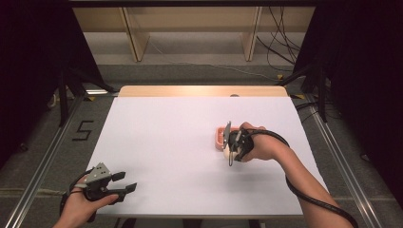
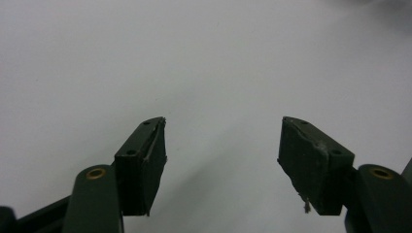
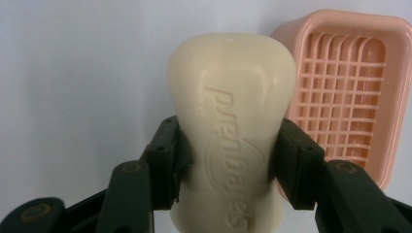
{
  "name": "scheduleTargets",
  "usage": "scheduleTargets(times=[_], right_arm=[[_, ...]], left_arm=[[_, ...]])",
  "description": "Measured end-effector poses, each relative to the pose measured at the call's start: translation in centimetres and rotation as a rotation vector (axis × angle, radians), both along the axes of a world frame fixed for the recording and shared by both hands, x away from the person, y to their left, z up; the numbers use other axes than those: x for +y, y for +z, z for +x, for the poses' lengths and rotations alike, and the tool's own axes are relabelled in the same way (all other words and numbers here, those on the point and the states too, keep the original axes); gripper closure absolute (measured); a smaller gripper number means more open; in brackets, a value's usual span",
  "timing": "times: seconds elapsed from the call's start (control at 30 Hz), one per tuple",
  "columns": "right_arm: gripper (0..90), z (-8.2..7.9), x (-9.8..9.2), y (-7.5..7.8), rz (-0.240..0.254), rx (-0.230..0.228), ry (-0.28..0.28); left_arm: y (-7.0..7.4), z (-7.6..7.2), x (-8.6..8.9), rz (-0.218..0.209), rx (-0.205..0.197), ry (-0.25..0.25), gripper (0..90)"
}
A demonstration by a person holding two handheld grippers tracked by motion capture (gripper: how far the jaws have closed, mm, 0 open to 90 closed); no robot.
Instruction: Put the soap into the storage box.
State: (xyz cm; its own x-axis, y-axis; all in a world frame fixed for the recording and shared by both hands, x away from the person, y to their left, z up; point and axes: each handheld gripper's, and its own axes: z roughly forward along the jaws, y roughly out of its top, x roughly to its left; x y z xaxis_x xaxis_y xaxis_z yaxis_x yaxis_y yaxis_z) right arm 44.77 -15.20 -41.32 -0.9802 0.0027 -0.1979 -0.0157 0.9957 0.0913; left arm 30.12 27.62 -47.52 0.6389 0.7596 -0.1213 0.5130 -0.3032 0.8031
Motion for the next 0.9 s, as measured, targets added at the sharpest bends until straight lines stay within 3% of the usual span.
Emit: scheduleTargets(times=[0.03, 0.17, 0.23, 0.27, 0.4, 0.57, 0.63, 0.77, 0.83, 0.87, 0.9], right_arm=[[50.6, -0.1, -0.1, 0.0, 0.000, 0.001, -0.030], [50.6, -0.1, -0.1, 0.1, 0.000, -0.009, -0.047], [50.6, 0.0, -0.2, 0.2, 0.003, -0.013, -0.045], [50.6, 0.2, -0.2, 0.1, 0.006, -0.013, -0.015], [50.5, 0.2, -0.2, 0.2, 0.007, -0.025, -0.046], [50.6, 0.5, -0.2, 0.4, 0.006, -0.034, -0.018], [50.6, 0.4, -0.2, 0.5, 0.004, -0.036, -0.052], [50.6, 0.7, -0.2, 0.6, 0.008, -0.047, -0.022], [50.6, 0.6, -0.3, 0.6, 0.009, -0.045, -0.051], [50.6, 0.7, -0.3, 0.6, 0.007, -0.047, -0.048], [50.6, 1.0, -0.3, 0.6, 0.010, -0.049, -0.010]], left_arm=[[0.0, 0.0, 0.0, 0.001, 0.001, -0.002, 33.7], [0.0, 0.0, 0.0, -0.007, 0.000, 0.002, 33.7], [0.0, 0.0, 0.0, -0.006, 0.000, 0.002, 33.7], [0.0, 0.0, 0.0, 0.000, 0.000, 0.000, 33.7], [0.0, 0.0, 0.0, -0.001, -0.001, -0.001, 33.7], [0.0, 0.0, 0.0, -0.004, 0.000, 0.001, 33.7], [0.0, 0.0, 0.0, -0.007, -0.001, 0.001, 33.7], [0.1, 0.0, 0.0, 0.001, 0.003, 0.001, 33.7], [0.0, 0.0, 0.0, -0.004, -0.001, 0.000, 33.7], [0.0, 0.0, 0.0, -0.005, 0.000, 0.001, 33.7], [0.0, 0.0, 0.0, -0.005, 0.001, 0.001, 33.7]])
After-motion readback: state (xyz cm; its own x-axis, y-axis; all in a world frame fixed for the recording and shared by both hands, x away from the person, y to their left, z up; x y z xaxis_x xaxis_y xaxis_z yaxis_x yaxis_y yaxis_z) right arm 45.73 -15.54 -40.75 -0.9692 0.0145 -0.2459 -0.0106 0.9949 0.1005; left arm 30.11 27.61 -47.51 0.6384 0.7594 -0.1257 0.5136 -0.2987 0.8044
